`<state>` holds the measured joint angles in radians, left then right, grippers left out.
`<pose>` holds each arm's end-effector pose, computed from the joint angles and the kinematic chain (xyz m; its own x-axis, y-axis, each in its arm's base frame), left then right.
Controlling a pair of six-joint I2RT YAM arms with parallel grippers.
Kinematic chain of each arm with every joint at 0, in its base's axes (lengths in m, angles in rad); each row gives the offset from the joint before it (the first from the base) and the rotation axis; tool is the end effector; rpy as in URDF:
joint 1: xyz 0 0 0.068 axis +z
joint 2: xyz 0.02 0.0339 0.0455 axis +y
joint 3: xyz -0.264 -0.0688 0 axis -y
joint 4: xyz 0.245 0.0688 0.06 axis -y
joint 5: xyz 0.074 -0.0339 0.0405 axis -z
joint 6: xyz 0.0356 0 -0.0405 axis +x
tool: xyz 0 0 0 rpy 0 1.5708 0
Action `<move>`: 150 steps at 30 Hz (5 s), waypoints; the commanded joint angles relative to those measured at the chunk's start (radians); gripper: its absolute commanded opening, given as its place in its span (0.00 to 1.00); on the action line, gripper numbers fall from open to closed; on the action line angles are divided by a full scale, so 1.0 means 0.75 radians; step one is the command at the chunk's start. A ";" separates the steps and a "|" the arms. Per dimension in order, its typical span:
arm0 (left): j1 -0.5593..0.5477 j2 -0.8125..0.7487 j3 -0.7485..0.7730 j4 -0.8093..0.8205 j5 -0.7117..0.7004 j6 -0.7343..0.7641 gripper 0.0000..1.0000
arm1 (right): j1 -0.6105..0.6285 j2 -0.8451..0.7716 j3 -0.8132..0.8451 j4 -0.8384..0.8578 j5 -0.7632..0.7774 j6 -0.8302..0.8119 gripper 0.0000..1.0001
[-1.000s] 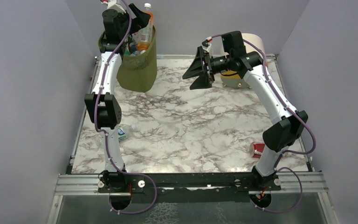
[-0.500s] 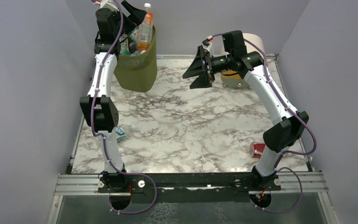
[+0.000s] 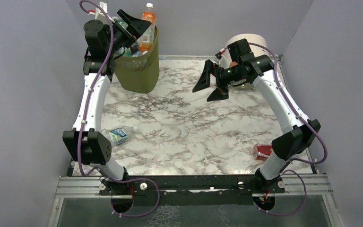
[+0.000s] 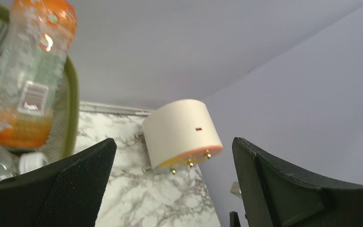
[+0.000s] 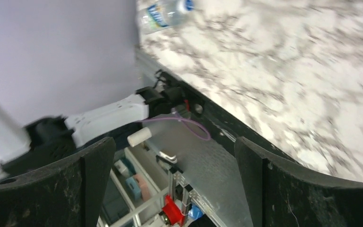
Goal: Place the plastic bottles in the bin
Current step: Place the plastic bottle in the trash bin, then adjust the plastic bottle at the center of the board.
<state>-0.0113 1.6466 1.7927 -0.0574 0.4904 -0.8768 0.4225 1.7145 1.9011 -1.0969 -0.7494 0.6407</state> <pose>0.3784 -0.0210 0.4811 -0.3116 -0.6746 -0.6692 0.3745 0.5600 -0.7390 0.3082 0.1651 0.4002 -0.9847 0.0371 -0.1703 -0.1157 0.5915 0.7980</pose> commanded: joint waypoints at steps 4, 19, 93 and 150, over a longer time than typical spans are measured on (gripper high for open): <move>-0.138 -0.187 -0.259 -0.044 0.083 -0.036 0.99 | -0.071 -0.186 -0.176 -0.322 0.543 0.064 0.99; -0.431 -0.076 -0.315 -0.165 0.259 0.137 0.99 | -0.333 -0.517 -0.556 -0.412 0.996 0.398 0.99; -0.479 -0.095 -0.571 -0.013 0.420 0.159 0.99 | -0.400 -0.643 -1.425 -0.421 1.359 1.681 0.99; -0.406 -0.085 -0.593 0.071 0.413 0.081 0.98 | -0.413 -0.105 -1.038 -0.004 1.390 0.783 0.28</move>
<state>-0.3214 1.6176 1.3270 -0.0235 0.7979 -0.8104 0.0566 1.6928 1.1465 -1.1782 0.3416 1.3296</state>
